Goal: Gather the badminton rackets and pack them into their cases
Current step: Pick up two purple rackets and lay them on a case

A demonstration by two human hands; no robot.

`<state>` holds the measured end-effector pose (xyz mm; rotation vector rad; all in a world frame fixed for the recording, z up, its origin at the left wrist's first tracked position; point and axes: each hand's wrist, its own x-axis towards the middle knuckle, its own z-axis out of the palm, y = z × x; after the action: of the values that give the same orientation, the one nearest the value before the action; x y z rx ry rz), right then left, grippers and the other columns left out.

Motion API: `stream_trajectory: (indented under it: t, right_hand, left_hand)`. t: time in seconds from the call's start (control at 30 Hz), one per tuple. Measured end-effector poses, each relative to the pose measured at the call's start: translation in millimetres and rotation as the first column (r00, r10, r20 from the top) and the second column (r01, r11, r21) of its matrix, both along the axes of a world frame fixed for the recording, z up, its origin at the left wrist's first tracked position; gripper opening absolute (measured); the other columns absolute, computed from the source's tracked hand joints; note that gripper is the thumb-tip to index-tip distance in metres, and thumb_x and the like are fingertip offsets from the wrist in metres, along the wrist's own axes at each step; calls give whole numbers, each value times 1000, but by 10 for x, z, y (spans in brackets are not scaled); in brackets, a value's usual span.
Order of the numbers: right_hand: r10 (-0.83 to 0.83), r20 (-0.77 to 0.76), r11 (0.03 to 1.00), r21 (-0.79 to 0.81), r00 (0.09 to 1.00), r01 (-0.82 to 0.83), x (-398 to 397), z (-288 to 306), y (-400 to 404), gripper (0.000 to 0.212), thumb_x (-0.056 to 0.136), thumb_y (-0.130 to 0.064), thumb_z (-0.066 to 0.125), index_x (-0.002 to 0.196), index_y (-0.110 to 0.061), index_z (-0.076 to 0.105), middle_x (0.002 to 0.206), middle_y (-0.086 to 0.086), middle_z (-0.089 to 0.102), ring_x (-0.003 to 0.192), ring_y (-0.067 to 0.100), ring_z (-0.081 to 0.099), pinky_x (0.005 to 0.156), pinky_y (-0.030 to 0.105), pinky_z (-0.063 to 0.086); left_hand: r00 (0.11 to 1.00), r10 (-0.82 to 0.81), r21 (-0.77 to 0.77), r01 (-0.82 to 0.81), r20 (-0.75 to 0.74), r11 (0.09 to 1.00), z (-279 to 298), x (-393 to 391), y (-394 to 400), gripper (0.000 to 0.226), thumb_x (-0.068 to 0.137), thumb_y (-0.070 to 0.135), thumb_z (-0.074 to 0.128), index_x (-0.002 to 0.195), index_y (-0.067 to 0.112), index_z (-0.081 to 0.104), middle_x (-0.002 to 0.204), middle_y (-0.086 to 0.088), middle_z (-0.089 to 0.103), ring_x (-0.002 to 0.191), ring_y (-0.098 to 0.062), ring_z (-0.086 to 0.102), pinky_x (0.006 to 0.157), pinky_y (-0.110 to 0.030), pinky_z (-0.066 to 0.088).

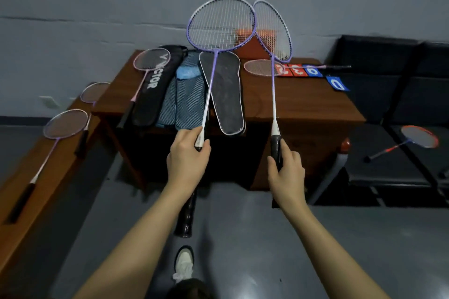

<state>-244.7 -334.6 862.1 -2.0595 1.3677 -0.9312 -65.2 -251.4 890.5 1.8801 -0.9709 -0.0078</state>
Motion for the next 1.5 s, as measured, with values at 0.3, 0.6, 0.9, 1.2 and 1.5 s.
stream_trajectory:
  t: [0.3, 0.6, 0.9, 1.2, 1.5]
  right_hand:
    - [-2, -110, 999, 38, 994, 6, 1523, -18, -1273, 55, 95, -20, 45, 146, -18, 23, 115, 10, 47, 100, 29, 47, 88, 39, 31]
    - [-49, -138, 996, 68, 989, 59, 2127, -161, -2142, 55, 94, -18, 48, 144, -20, 28, 104, 4, 41, 91, 30, 48, 90, 43, 36]
    - [127, -197, 987, 122, 972, -104, 2208, -559, -3005, 53, 92, -15, 50, 141, -22, 32, 103, -3, 41, 90, 21, 46, 78, 27, 23]
    - [271, -225, 949, 227, 936, -220, 2235, -895, -3473, 57, 88, -32, 37, 144, -26, 26, 111, 1, 47, 98, 20, 47, 78, 28, 25]
    - [283, -328, 949, 234, 901, -213, 2504, -1109, -3559, 53, 94, -22, 47, 144, -24, 28, 112, 4, 45, 100, 23, 46, 82, 29, 22]
  left_hand:
    - [1000, 4, 34, -4, -3, 999, 39, 1550, -1252, 35, 84, 16, 62, 118, 10, 59, 100, -8, 55, 89, -25, 56, 70, -29, 39]
    - [995, -37, 175, 52, -88, 983, -233, 2364, -2314, 36, 86, 16, 59, 122, 8, 54, 108, -8, 53, 86, -13, 47, 72, -26, 36]
    - [972, 26, 287, 44, -235, 957, -801, 2436, -3492, 27, 82, 10, 60, 107, 1, 60, 96, -14, 54, 85, -26, 51, 72, -29, 37]
    - [913, -175, 409, 329, -369, 851, -1343, 2244, -3939, 39, 85, 11, 60, 122, 9, 51, 113, -12, 46, 98, -15, 48, 94, -16, 32]
    - [944, -320, 636, 202, 75, 745, -1508, 2173, -3641, 51, 84, 37, 46, 130, 14, 49, 137, -5, 47, 122, -27, 43, 98, -44, 32]
